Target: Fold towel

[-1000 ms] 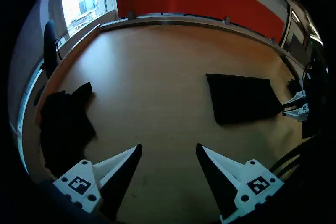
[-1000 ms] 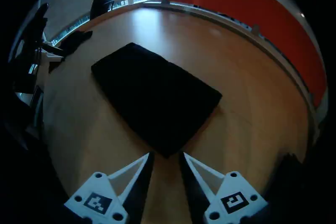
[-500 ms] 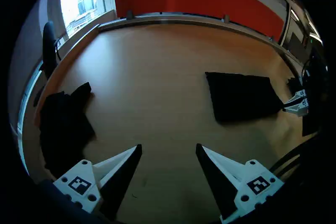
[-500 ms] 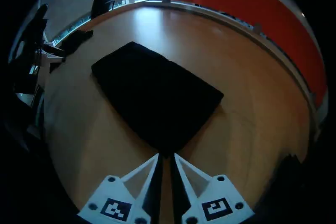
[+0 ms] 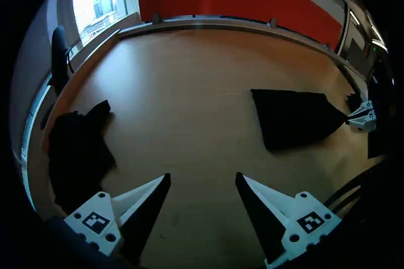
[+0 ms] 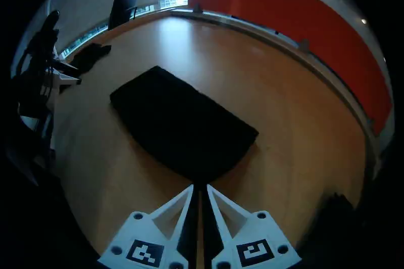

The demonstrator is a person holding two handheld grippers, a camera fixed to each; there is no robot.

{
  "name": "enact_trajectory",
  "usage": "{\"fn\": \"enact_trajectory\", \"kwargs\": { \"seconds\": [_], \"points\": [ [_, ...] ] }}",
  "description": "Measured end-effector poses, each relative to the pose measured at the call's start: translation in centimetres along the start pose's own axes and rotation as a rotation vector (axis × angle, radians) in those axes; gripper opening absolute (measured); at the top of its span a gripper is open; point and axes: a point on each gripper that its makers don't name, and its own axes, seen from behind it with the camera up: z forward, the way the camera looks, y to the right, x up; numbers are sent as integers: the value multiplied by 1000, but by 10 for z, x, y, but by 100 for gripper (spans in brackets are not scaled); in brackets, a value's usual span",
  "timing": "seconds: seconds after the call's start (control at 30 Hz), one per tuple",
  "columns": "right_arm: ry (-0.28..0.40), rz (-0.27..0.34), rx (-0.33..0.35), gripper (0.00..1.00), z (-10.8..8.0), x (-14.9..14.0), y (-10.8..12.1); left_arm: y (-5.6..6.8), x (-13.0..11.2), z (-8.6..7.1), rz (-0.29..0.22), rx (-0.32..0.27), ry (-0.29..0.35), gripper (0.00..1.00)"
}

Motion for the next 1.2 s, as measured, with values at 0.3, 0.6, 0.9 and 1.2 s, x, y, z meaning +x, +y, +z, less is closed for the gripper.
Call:
{"fn": "enact_trajectory", "kwargs": {
  "seconds": [0.3,0.6,0.9,1.2],
  "points": [
    [17,-39,-29,3,-16,14,13,0,2,1,-5,-1,5,95],
    [44,-47,-28,3,-21,29,15,-1,0,2,-12,0,5,95],
    [98,-93,13,3,-16,71,-1,-5,1,-1,-33,0,19,95],
    [149,-170,86,3,-6,121,-29,-8,0,-7,-62,1,38,95]
  ]
}}
